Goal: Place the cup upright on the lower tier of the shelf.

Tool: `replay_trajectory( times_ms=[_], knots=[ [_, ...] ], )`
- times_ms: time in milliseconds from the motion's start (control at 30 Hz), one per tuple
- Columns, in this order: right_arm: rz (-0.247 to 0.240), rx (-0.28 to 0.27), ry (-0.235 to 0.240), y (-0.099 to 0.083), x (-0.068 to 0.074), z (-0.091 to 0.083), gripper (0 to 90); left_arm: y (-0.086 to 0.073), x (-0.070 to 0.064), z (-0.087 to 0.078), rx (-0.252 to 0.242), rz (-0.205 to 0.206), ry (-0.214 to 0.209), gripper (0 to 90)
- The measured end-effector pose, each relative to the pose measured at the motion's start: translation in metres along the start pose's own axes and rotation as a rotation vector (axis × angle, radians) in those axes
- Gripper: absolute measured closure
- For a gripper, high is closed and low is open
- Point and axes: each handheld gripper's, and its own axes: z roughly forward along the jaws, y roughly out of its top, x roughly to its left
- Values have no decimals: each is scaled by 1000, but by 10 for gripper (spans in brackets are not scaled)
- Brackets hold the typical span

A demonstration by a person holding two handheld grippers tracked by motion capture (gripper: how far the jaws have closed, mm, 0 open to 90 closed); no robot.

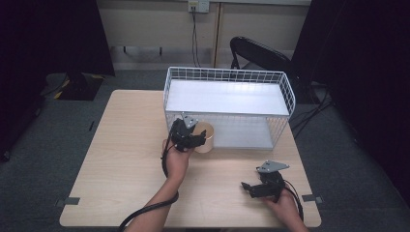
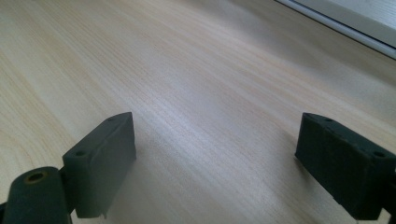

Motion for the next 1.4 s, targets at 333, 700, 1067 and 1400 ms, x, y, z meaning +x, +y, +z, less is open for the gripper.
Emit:
replay_trajectory(
  times_ms=[333, 700, 1067, 1400],
  knots=[
    [1, 0, 0, 0, 0, 0, 115, 2, -4, -15, -12, 1, -30, 305],
    [1, 0, 0, 0, 0, 0, 114, -1, -8, -32, -18, 13, -73, 262],
    [1, 0, 0, 0, 0, 0, 115, -23, -14, -27, 2, 2, -70, 260],
    [0, 0, 0, 0, 0, 0, 115, -29, -12, -3, 30, -16, -20, 301]
  ],
)
